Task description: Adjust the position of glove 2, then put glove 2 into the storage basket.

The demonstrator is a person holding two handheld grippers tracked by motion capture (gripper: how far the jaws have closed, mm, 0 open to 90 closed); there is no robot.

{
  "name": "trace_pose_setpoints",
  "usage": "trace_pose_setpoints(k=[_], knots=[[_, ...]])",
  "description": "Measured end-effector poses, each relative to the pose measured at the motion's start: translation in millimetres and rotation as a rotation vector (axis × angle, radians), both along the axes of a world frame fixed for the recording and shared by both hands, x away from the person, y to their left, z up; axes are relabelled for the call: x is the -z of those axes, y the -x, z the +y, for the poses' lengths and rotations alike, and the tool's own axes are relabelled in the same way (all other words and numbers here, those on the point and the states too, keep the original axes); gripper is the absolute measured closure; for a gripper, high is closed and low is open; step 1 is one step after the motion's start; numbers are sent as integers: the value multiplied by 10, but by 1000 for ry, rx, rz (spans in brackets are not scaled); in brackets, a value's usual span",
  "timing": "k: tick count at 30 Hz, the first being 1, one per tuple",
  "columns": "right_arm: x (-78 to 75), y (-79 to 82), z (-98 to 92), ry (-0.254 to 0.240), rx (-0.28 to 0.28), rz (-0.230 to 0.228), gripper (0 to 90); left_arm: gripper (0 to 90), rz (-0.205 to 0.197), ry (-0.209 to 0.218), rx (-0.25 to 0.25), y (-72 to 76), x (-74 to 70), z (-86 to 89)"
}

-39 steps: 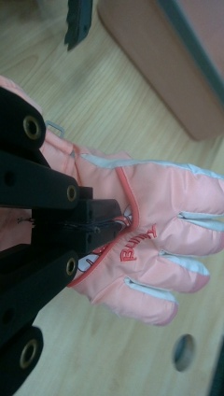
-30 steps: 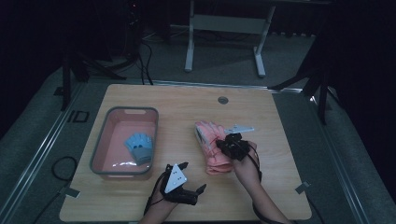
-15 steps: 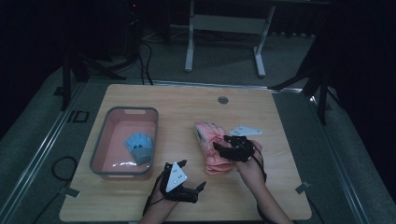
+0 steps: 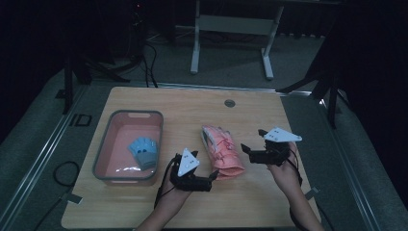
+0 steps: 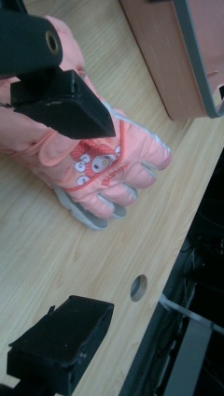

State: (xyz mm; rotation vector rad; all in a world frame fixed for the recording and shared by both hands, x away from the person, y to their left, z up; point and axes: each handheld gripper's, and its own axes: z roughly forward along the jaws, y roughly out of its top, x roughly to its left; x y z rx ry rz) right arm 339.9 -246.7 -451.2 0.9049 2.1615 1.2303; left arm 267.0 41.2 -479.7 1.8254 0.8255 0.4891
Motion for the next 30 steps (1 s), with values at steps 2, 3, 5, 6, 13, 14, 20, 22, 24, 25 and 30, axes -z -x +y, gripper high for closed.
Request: trace_pose_setpoints(k=[2, 3, 5, 6, 13, 14, 20, 22, 24, 25, 30], knots=[[-13, 7, -42, -12, 22, 2, 135, 95, -15, 1, 2, -93, -78, -49], [-17, 5, -59, -29, 18, 12, 119, 132, -12, 1, 2, -150, -106, -77], [-21, -13, -70, -60, 24, 47, 100, 208, 7, -9, 12, -283, -137, -145], [-21, -13, -70, -60, 24, 47, 100, 208, 22, -23, 13, -348, -146, -185], [17, -115, -24, -63, 20, 89, 677, 720, 13, -75, 35, -654, -194, -472], [38, -181, 28, -79, -5, 107, 773, 812, 52, -131, 36, -737, -137, -548], [161, -291, 246, -18, -43, 146, 835, 896, 135, -271, 43, -819, 130, -593], [237, -326, 314, -13, -54, 172, 789, 898, 147, -290, 47, -812, 230, -572], [323, -361, 361, 6, -46, 194, 718, 899, 159, -272, 33, -810, 276, -535], [410, -405, 372, -3, -37, 237, 659, 900, 158, -271, 32, -809, 287, -531], [581, -507, 378, -35, -4, 333, 530, 900, 162, -271, 34, -813, 354, -511]])
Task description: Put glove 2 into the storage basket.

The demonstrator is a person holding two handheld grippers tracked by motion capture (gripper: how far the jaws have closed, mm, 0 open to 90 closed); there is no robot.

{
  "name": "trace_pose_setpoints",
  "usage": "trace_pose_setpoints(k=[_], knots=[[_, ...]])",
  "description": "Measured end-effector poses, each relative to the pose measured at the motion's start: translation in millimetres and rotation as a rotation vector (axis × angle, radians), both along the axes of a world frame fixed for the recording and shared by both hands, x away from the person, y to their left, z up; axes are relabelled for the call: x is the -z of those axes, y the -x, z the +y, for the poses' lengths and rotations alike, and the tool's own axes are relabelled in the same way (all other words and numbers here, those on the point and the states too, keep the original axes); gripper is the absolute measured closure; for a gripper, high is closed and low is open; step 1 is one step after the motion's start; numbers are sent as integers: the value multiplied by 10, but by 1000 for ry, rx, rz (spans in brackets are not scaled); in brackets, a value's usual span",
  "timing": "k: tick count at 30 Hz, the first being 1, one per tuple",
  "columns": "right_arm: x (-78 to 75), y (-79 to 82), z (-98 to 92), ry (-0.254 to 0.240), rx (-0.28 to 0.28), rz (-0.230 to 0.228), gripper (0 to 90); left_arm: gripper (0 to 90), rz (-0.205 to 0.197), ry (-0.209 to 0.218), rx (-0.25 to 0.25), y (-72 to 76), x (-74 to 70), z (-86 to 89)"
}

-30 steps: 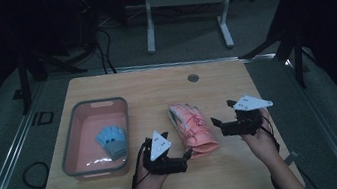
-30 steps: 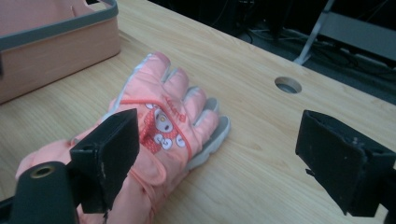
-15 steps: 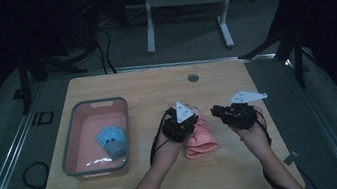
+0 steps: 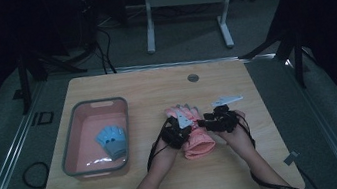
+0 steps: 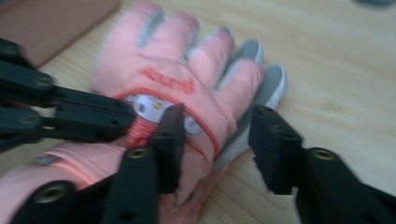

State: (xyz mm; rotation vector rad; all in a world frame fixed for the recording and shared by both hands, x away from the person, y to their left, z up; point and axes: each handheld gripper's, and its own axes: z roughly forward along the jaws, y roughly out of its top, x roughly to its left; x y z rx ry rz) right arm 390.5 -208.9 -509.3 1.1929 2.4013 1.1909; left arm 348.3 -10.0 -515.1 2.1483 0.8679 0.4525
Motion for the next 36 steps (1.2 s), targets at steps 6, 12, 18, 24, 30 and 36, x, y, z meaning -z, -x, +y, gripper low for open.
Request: trace_pose_setpoints(k=[6, 12, 18, 24, 30, 36], knots=[[174, -154, 12, -28, -12, 181, 503, 900, 36, 13, 10, -15, 56, 62], [202, -176, 59, -4, -67, 210, 746, 780, 78, 114, 2, -17, -6, 126], [187, -96, 119, 49, -46, 151, 799, 365, 96, 187, -50, 38, -200, 241], [184, -69, 133, 65, -40, 128, 819, 284, 166, 200, -204, -64, -138, 422], [172, -65, 161, 98, -41, 118, 819, 303, 321, 266, -221, -233, 146, 443], [188, -68, 157, 99, -36, 116, 823, 423, 379, 316, -178, -306, 261, 438]])
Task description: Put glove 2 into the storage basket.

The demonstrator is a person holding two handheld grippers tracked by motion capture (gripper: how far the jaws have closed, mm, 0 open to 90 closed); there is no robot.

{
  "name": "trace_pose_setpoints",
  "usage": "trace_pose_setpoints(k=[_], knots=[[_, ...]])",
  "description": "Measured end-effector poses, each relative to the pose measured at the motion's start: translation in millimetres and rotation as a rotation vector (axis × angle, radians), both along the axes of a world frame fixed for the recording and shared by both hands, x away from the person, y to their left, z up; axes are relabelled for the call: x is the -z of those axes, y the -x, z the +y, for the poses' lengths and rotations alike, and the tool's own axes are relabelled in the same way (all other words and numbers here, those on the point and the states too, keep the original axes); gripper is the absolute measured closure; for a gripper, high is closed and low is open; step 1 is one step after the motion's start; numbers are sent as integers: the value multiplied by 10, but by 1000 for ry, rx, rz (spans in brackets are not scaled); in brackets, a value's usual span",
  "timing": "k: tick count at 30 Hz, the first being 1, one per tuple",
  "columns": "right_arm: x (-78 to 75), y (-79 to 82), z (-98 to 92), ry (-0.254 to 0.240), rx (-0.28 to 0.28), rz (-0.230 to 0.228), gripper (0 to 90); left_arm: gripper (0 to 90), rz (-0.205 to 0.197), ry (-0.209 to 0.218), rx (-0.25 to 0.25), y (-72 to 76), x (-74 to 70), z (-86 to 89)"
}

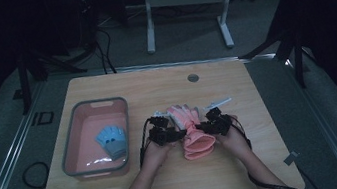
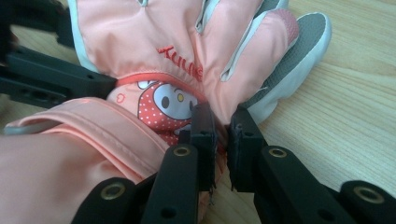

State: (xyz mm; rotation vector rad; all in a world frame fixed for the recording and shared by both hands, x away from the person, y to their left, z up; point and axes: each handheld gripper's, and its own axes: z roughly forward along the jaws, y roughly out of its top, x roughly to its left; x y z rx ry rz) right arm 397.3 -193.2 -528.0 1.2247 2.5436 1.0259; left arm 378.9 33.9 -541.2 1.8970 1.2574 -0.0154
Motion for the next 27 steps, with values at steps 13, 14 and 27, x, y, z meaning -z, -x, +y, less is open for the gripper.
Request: trace_pose_setpoints(k=[13, 14, 27], knots=[[34, 24, -19, -33, 30, -10, 833, 689, 46, 103, 43, -58, 71, 25], [34, 24, -19, -33, 30, -10, 833, 697, 46, 103, 43, -58, 71, 25], [-176, 94, 22, -19, 25, -87, 852, 729, 31, 67, 82, -77, -181, 9]])
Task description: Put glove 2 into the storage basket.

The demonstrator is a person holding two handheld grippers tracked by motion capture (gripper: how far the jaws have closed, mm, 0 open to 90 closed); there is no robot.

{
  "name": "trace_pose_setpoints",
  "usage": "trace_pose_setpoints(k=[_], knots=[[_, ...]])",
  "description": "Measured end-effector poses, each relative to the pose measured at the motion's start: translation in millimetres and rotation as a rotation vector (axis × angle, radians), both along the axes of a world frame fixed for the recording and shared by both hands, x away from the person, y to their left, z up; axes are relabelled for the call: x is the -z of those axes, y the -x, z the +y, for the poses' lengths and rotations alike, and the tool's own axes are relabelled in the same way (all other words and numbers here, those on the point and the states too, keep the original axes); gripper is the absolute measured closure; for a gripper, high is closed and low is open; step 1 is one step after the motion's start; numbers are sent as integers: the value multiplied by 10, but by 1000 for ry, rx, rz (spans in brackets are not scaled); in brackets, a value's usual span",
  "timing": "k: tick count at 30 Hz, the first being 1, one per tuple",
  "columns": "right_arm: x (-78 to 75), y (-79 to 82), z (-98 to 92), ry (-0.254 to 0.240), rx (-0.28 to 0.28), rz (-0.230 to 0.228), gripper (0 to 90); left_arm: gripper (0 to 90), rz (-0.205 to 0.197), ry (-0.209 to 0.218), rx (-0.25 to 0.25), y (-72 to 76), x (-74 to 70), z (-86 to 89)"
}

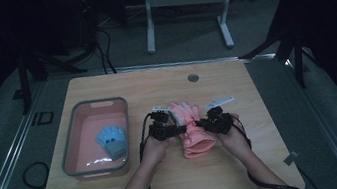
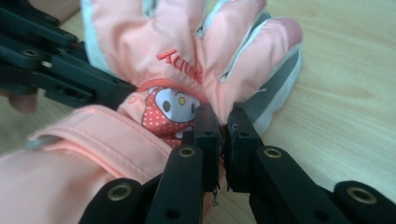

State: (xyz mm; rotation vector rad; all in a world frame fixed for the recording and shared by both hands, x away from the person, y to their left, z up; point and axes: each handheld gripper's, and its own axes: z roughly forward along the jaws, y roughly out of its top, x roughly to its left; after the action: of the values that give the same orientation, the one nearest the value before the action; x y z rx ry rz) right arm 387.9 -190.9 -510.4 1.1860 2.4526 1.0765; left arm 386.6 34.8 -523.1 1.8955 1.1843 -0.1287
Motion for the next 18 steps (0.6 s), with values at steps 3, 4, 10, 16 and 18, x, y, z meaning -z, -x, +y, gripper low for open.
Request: trace_pose_setpoints(k=[3, 4, 10, 16, 18], knots=[[-4, -12, -9, -13, -4, 13, 851, 729, -2, 3, -2, 11, -7, 16], [13, -18, -9, -22, 1, 23, 851, 729, 11, 3, -1, 16, 36, 23], [118, -145, -29, -51, 18, 139, 672, 677, 95, 80, -20, -57, 194, 154], [189, -262, -102, -89, 16, 229, 548, 341, 92, 2, -82, -64, 229, 147], [207, -280, -115, -107, 15, 249, 545, 321, 105, 14, -75, -78, 253, 146]])
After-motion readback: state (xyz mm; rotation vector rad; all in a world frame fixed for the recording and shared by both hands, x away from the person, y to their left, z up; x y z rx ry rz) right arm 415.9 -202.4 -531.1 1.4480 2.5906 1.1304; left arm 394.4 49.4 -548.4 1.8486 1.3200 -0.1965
